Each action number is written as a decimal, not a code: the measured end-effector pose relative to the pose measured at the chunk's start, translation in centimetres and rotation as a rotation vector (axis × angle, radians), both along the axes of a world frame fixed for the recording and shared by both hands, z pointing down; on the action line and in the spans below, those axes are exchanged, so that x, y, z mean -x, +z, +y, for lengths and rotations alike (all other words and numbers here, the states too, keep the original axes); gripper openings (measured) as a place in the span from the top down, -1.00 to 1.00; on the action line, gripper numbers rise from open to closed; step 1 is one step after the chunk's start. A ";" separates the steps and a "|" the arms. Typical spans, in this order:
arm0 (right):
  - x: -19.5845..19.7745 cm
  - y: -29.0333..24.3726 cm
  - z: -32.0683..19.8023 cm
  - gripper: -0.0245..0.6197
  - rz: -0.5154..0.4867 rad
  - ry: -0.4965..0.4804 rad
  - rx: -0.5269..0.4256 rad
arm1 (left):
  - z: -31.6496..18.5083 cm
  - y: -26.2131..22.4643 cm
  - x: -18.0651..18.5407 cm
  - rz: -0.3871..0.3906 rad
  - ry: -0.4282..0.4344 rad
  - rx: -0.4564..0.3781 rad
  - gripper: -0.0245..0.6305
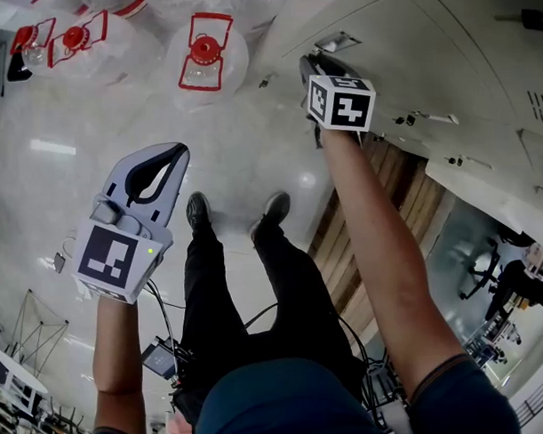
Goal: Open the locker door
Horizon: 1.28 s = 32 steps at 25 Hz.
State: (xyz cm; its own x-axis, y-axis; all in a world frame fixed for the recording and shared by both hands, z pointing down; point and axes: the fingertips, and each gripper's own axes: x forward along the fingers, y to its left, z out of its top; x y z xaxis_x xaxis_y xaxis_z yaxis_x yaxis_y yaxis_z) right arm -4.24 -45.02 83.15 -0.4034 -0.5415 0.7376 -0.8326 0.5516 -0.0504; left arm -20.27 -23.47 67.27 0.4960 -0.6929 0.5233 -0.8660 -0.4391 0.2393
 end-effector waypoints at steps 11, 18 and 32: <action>-0.5 -0.1 2.4 0.58 0.011 0.029 -0.057 | 1.3 -0.3 0.5 -0.008 -0.005 -0.002 0.87; -2.4 0.3 7.6 0.66 0.020 0.063 -0.035 | 2.4 -1.2 0.6 -0.015 0.000 -0.010 0.87; -7.9 0.1 15.5 0.65 0.090 0.102 0.003 | 5.3 -3.4 0.0 -0.032 0.016 -0.021 0.87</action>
State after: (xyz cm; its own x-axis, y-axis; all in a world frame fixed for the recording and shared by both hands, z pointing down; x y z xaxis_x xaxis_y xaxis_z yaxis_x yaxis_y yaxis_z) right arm 3.64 -29.52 83.20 -0.2785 -0.5736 0.7703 -0.8854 0.4641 0.0255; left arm -20.27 -18.14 63.90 0.4903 -0.6959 0.5247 -0.8658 -0.4579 0.2019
